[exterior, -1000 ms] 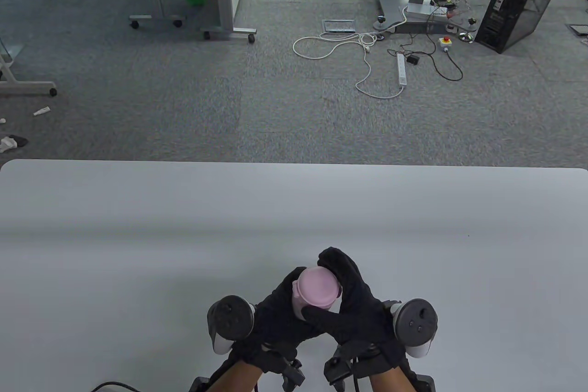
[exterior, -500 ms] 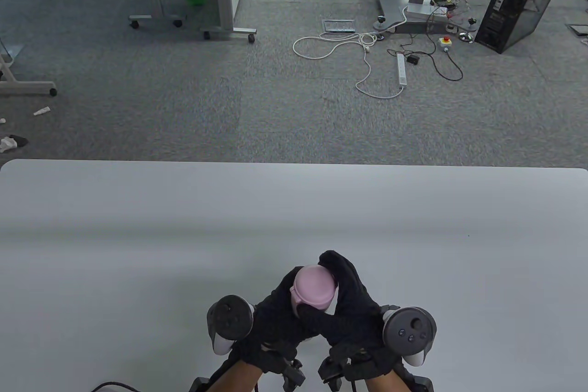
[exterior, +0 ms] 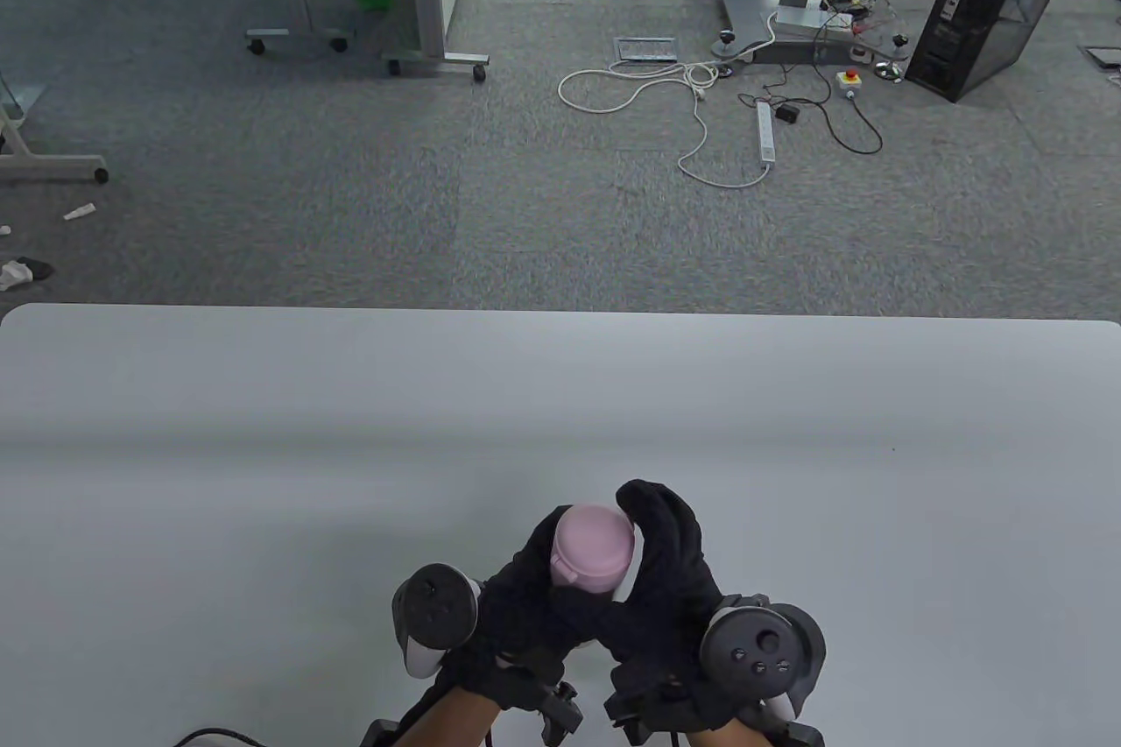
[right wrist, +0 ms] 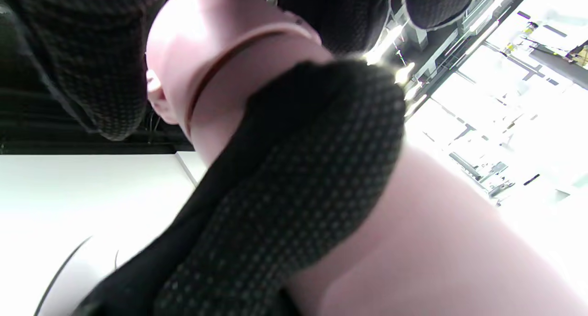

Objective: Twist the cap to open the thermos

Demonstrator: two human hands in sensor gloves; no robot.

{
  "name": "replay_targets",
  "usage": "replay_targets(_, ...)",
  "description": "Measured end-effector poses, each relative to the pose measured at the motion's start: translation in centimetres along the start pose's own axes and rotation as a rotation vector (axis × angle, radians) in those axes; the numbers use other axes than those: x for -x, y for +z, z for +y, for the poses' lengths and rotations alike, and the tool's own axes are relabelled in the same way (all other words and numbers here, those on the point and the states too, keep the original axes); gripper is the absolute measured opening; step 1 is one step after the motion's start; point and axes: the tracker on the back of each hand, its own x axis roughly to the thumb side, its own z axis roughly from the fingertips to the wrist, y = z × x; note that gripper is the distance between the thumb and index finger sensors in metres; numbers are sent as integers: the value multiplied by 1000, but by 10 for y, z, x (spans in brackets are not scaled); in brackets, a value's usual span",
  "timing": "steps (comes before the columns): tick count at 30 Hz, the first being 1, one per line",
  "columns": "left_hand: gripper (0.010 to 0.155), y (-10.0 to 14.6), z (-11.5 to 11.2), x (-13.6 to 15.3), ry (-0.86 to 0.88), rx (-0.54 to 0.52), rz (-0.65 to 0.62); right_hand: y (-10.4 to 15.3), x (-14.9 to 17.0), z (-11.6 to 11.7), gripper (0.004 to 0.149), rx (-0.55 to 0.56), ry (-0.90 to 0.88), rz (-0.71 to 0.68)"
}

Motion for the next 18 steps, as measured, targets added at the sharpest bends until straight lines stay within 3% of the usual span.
replay_targets(6, 118, -1, 1, 1, 25, 7, 14, -1, 6, -2, 98, 33, -67, -7)
replay_targets(13, 118, -1, 1, 3, 43, 19, 14, -9, 22, -4, 95, -98, -308, -29)
replay_targets(16, 118, -1, 0, 3, 52, 23, 10, -9, 22, -7, 95, -120, -286, -24)
replay_targets(18, 118, -1, 1, 3, 57, 24, 8, -8, 17, -5, 103, -144, -240, -43)
